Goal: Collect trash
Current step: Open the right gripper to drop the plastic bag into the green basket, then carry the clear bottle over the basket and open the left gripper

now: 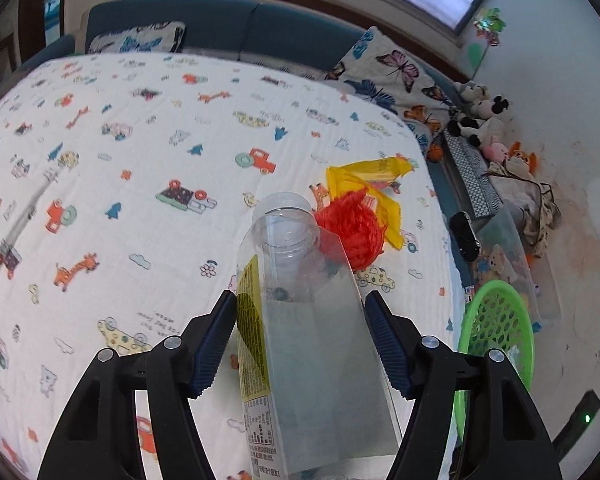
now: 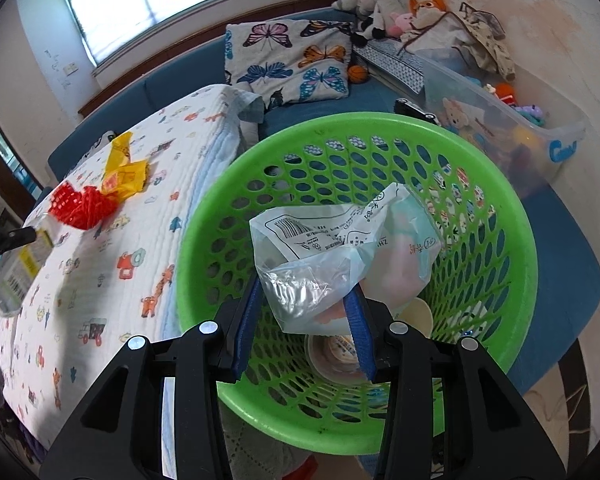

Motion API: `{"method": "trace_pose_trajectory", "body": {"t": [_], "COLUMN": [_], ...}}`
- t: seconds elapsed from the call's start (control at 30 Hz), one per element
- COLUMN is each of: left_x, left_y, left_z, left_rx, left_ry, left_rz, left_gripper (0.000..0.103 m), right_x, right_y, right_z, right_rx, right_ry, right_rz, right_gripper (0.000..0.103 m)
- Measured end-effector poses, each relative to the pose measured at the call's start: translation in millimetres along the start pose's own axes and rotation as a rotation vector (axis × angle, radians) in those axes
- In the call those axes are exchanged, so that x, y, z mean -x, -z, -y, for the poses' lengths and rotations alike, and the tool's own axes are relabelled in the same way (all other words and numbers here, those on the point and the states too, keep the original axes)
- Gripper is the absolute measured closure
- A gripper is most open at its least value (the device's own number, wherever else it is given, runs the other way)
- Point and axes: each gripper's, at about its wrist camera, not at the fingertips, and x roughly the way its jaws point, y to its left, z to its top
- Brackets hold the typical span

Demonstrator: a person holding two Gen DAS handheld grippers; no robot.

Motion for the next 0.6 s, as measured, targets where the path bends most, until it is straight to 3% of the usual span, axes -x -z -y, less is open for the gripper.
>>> {"method": "trace_pose_trajectory", "body": {"t": [0.33, 0.6], "left_x": [40, 56], "left_y": [6, 12], "left_z": [6, 46], "left_rx": [-0.073, -0.193], "left_ry": [0.072, 0.167], "left_rz": [0.081, 0.103], "left_gripper": [0.039, 0.039], "right_x": [-7, 14], "right_y": [-2, -1], "right_z": [9, 16], "right_rx": [-0.025, -0.036], "right_ry": [0.042, 0.051], "right_rz": [-0.01, 0.019], "right_gripper": [0.053, 0.047]}}
